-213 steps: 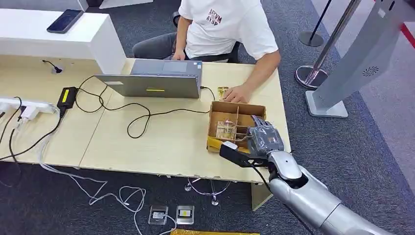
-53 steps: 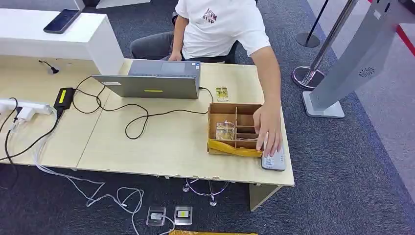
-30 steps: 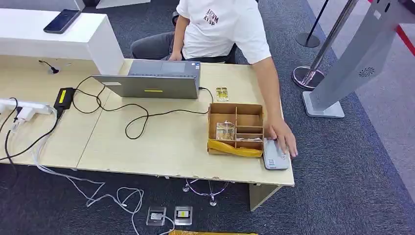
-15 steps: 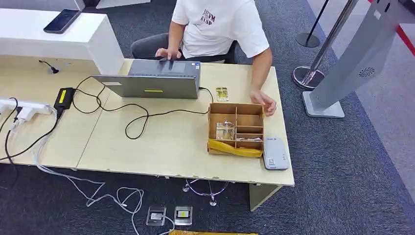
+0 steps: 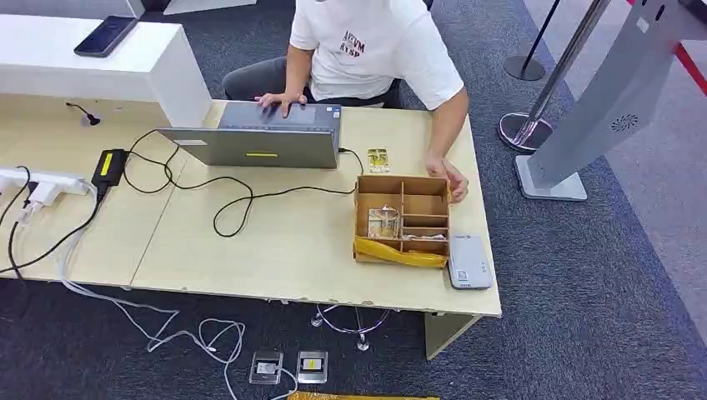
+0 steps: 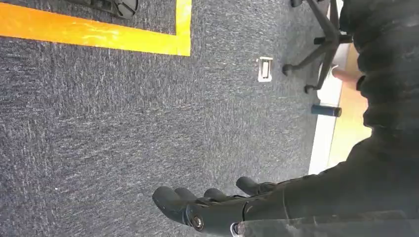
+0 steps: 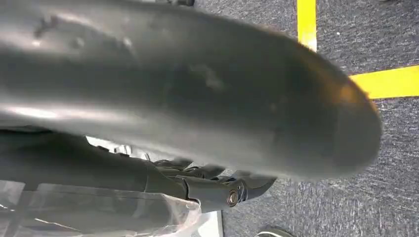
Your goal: Pass the card to the sensor for recognition and then transmit it.
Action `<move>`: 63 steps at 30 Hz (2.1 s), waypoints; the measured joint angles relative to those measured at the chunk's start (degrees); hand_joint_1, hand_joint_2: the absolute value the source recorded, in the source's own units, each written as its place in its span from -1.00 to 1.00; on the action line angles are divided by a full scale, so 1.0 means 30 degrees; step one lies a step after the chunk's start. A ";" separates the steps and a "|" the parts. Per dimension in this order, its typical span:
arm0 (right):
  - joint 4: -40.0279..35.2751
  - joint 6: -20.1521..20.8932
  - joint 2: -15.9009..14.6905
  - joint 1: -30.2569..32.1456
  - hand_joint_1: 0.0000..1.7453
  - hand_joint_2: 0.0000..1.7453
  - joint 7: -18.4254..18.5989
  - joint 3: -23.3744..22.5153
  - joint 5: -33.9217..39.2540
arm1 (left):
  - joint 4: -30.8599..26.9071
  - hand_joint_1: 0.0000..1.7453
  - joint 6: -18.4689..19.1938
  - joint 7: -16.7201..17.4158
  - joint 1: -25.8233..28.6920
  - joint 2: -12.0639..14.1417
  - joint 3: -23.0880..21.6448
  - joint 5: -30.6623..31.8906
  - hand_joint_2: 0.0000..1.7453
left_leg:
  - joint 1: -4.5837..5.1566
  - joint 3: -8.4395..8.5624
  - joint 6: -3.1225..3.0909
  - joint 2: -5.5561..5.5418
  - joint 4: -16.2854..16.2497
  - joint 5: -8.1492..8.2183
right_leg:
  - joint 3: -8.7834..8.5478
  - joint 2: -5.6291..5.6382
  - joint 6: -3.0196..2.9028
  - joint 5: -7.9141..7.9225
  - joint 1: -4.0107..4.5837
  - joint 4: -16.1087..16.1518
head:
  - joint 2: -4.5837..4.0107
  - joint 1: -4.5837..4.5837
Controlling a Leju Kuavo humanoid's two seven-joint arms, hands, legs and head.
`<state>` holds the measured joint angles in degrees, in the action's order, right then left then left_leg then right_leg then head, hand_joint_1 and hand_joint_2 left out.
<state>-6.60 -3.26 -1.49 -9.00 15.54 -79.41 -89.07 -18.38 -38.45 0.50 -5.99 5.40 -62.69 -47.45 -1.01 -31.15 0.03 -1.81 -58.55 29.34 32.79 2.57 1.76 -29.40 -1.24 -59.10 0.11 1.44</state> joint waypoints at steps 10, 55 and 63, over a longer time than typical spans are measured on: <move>0.0000 0.0000 -0.0095 0.0000 -1.00 1.00 0.0218 0.0007 0.0007 | 0.0000 -1.00 -0.0007 -0.0015 0.0000 -0.0124 0.0000 -0.0109 1.00 | 0.0000 0.0000 0.0000 0.0000 0.0000 0.0000 | 0.0000 0.0000 0.0000 0.0000 0.0000 0.0000 | 0.0000 0.0001; 0.0000 -0.0393 -0.0095 -0.0001 -1.00 1.00 0.0423 -0.0321 0.0000 | 0.0000 -1.00 0.0109 -0.0233 -0.0005 -0.0189 -0.0350 -0.0539 1.00 | 0.0000 0.0000 0.0000 0.0000 0.0000 0.0000 | 0.0000 0.0000 0.0000 0.0000 0.0000 -0.0001 | 0.0000 0.0007; 0.0000 -0.0393 -0.0095 -0.0001 -1.00 1.00 0.0357 -0.0321 0.0000 | 0.0000 -1.00 0.0109 -0.0423 -0.0006 -0.0197 -0.0350 -0.0605 1.00 | 0.0000 0.0000 0.0000 0.0000 0.0000 0.0000 | -0.0001 0.0000 0.0000 0.0000 0.0000 -0.0001 | 0.0007 0.0007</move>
<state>-6.60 -4.44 -1.77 -9.00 16.61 -80.37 -89.07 -18.38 -38.12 -0.77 -6.00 4.81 -63.73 -49.27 -1.01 -31.15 0.03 -1.81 -58.55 29.34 32.79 2.57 1.76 -29.40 -1.24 -59.10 0.13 1.46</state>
